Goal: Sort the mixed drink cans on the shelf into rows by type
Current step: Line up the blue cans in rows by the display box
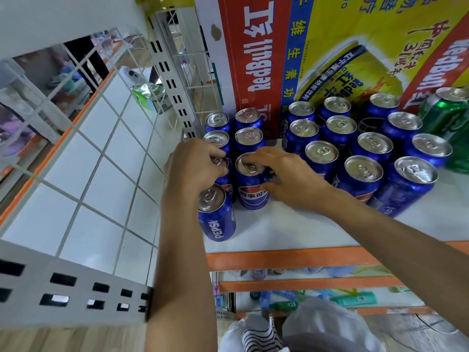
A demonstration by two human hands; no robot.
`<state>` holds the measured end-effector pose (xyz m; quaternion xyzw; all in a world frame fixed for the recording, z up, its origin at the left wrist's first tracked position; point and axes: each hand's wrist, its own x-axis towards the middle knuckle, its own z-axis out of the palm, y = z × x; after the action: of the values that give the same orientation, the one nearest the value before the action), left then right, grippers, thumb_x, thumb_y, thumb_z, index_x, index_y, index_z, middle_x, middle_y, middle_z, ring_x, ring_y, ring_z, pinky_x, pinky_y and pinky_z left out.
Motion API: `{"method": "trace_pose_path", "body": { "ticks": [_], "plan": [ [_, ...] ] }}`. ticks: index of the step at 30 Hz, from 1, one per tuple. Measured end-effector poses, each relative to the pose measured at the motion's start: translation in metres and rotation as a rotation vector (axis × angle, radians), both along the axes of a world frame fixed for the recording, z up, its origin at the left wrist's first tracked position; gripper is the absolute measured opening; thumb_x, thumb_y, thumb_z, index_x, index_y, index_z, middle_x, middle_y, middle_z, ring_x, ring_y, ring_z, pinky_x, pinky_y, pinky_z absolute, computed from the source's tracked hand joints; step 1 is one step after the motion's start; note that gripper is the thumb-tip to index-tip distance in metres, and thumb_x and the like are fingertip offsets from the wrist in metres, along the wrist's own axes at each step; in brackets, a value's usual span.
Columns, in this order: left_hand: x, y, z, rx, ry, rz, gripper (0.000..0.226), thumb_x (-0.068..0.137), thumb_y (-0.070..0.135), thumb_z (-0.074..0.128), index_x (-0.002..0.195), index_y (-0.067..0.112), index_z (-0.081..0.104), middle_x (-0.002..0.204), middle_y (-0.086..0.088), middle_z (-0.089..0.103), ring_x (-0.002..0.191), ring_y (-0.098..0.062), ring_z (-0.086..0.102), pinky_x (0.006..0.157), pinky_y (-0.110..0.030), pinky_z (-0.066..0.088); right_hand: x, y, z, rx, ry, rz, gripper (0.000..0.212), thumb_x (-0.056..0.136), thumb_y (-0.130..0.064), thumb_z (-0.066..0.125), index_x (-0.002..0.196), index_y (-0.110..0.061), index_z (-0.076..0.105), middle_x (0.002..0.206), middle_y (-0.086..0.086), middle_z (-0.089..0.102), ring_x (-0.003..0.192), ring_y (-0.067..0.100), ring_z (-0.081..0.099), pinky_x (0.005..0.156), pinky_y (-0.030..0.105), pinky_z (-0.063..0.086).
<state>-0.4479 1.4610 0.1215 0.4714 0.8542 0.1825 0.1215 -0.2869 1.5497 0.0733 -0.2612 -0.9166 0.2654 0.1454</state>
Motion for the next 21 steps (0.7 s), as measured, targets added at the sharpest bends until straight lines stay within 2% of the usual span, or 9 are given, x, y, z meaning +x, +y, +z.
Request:
{"method": "trace_pose_path", "body": {
  "ticks": [12, 21],
  "plan": [
    [-0.0016, 0.0003, -0.0013, 0.005, 0.009, 0.001, 0.042, 0.079, 0.028, 0.075, 0.119, 0.029, 0.065, 0.126, -0.001, 0.062, 0.111, -0.023, 0.057, 0.083, -0.033, 0.045, -0.0031, -0.0006, -0.0031, 0.004, -0.007, -0.015, 0.064, 0.081, 0.000, 0.067, 0.137, -0.022, 0.046, 0.140, 0.002, 0.044, 0.126, 0.022, 0.045, 0.094, 0.037, 0.049],
    [0.0001, 0.0003, -0.0014, -0.002, 0.031, -0.008, 0.042, 0.080, 0.027, 0.074, 0.121, 0.028, 0.064, 0.126, -0.002, 0.062, 0.111, -0.023, 0.057, 0.081, -0.031, 0.042, -0.0027, -0.0014, 0.0007, 0.008, -0.030, -0.011, 0.063, 0.084, -0.002, 0.065, 0.138, -0.024, 0.043, 0.142, 0.000, 0.039, 0.125, 0.022, 0.044, 0.091, 0.030, 0.050]
  ]
}}
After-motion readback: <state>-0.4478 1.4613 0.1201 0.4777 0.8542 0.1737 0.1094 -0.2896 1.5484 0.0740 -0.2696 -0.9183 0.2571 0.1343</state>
